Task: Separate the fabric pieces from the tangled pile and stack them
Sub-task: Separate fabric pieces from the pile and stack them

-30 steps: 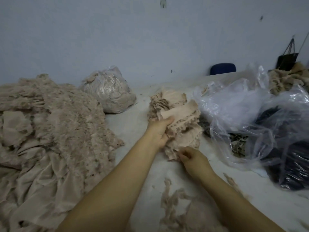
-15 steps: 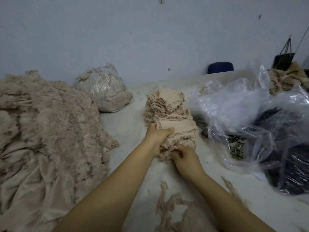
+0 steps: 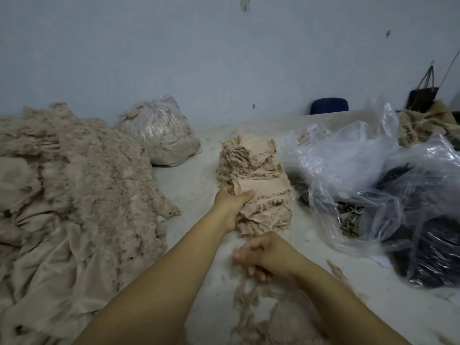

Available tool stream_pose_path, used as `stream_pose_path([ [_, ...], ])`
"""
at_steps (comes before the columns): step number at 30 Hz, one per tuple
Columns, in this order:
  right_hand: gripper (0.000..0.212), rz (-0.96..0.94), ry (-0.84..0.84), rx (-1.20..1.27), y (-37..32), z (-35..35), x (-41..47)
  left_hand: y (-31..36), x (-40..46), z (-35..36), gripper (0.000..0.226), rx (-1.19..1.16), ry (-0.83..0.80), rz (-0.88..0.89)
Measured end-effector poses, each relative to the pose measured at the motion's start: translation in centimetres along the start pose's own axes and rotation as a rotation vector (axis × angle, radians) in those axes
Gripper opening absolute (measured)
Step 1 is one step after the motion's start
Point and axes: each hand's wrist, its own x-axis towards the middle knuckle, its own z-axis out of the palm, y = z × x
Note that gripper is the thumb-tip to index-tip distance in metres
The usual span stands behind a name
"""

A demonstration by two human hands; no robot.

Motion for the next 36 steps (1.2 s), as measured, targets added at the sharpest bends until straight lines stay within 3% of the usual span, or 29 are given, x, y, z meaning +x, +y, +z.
stream_pose_path([
  [2, 0.044, 0.032, -0.100, -0.078, -0.2, -0.1, -0.8, 0.4, -0.7, -0.9, 0.041, 0.034, -0.063, 0.012],
  [3, 0.047, 0.014, -0.034, -0.109, -0.2, 0.0, -0.9, 0.8, -1.2, -1.7, 0.037, 0.077, -0.079, 0.038],
  [5, 0.032, -0.101, 0.188, -0.182, 0.2, 0.6, -0.8, 1.3, -2.3, -4.2, 0.038, 0.313, -0.057, 0.146],
  [7, 0.011, -0.260, 0.258, -0.233, 1.1, 1.9, -0.7, 1.3, -3.9, -7.7, 0.034, 0.584, -0.041, 0.273],
  [10, 0.021, -0.472, 0.030, -0.451, 2.3, 4.0, -1.1, 0.5, -7.9, -13.9, 0.013, 0.824, -0.143, 0.493],
  [12, 0.026, -0.512, -0.141, -0.562, 2.8, 4.7, -1.5, 0.2, -11.2, -18.1, 0.004, 1.076, -0.195, 0.667],
  [16, 0.021, -0.468, -0.227, -0.594, 3.6, 5.6, -2.9, -1.6, -16.9, -24.9, 0.026, 1.446, -0.177, 0.905],
  [19, 0.019, -0.517, -0.186, -0.469, 3.5, 6.5, -4.5, -4.0, -18.5, -27.5, 0.028, 1.469, -0.171, 0.919],
  [22, 0.018, -0.420, -0.142, -0.396, 2.6, 7.2, -5.2, -5.1, -17.7, -27.3, 0.036, 1.455, -0.106, 0.916],
  [26, 0.013, -0.414, -0.010, -0.431, 1.1, 8.6, -4.1, -5.6, -17.2, -23.3, 0.046, 1.051, 0.048, 0.784],
  [28, 0.040, -0.378, -0.005, -0.331, 0.3, 9.8, -3.5, -5.9, -17.1, -20.6, 0.048, 0.922, 0.095, 0.779],
  [30, 0.052, -0.326, -0.025, -0.229, -0.6, 10.7, -2.7, -6.0, -16.6, -17.9, 0.030, 0.889, 0.071, 0.780],
  [33, 0.027, -0.373, -0.011, -0.094, -1.5, 10.5, -1.5, -5.2, -15.6, -15.0, 0.017, 0.805, 0.077, 0.836],
  [36, 0.031, -0.390, 0.031, 0.071, -1.4, 9.2, -0.6, -4.2, -13.8, -15.5, 0.034, 1.027, 0.079, 0.901],
])
